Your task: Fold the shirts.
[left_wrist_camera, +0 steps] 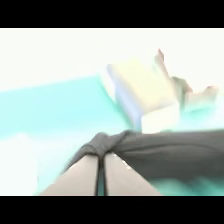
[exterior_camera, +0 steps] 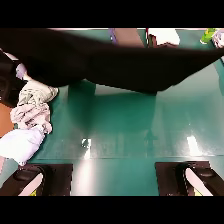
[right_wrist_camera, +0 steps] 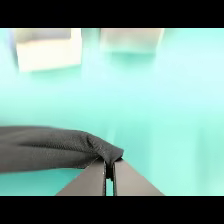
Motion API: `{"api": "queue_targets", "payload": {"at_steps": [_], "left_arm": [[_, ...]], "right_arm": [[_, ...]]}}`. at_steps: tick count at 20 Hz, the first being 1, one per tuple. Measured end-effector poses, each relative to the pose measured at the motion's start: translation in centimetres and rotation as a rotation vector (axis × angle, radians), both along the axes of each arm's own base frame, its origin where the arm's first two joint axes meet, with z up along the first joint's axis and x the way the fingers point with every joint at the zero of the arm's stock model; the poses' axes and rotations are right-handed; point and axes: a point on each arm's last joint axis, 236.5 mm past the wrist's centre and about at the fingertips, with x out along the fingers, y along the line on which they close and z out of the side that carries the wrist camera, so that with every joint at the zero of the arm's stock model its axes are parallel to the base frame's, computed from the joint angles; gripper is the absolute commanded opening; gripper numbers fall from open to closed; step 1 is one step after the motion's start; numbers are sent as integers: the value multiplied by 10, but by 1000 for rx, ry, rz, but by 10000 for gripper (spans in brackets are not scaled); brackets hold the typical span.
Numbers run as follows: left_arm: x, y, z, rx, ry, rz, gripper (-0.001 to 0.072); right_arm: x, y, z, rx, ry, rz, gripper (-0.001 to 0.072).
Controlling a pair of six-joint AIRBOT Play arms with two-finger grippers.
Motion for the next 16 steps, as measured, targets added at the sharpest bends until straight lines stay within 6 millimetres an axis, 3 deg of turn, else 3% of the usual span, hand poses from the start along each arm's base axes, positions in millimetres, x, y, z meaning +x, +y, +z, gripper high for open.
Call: {"api": "queue_targets", "payload": {"at_steps": [2, 4, 6, 8, 10, 12, 14, 16], "left_arm": [[-39, 9, 52, -24, -154, 19, 25], [-65, 16, 85, -50, -266, 33, 24], [-76, 20, 103, -76, -326, 41, 25], [-68, 20, 104, -90, -319, 45, 24], [-36, 17, 78, -77, -217, 51, 25], [11, 11, 30, -50, -45, 54, 25], [64, 4, -39, -10, 176, 58, 25], [111, -4, -119, 25, 400, 55, 25]], "right_arm": [[-28, -5, 59, -41, -154, -27, 19], [-56, -11, 103, -78, -269, -64, 19], [-74, -17, 125, -99, -312, -93, 18], [-79, -22, 131, -107, -296, -113, 18], [-70, -26, 122, -107, -231, -123, 18], [-50, -29, 96, -101, -127, -126, 18], [-18, -33, 50, -92, 27, -120, 19], [14, -37, -9, -82, 205, -112, 18]]}}
